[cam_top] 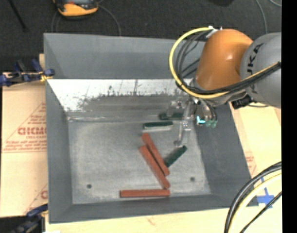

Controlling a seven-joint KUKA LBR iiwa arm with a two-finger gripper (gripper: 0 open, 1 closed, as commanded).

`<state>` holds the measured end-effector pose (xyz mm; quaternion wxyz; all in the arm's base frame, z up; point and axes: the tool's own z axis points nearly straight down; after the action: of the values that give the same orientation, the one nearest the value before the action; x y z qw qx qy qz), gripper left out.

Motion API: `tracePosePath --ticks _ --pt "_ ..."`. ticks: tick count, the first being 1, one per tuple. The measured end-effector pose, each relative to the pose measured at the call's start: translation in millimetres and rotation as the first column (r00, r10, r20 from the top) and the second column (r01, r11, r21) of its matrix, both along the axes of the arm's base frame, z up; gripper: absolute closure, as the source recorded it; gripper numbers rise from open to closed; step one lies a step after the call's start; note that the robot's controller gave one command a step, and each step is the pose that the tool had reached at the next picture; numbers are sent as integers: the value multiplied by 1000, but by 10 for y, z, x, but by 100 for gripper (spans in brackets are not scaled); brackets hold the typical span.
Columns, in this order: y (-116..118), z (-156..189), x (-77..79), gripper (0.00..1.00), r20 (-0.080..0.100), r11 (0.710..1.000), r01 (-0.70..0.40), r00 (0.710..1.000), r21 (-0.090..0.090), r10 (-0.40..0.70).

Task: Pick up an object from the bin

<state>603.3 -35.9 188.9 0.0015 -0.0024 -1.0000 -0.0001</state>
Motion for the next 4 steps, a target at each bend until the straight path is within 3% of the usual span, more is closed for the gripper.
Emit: tracePosePath --ticks 1,2,3,4 --pt "0 46 17 0 8 1000 -1 1000 -1 1" --pt "3 -30 161 0 10 994 -107 994 -2 107" --pt "7 -273 340 0 10 909 -416 909 -4 416" --pt "9 -472 380 0 9 923 -384 923 -1 384"
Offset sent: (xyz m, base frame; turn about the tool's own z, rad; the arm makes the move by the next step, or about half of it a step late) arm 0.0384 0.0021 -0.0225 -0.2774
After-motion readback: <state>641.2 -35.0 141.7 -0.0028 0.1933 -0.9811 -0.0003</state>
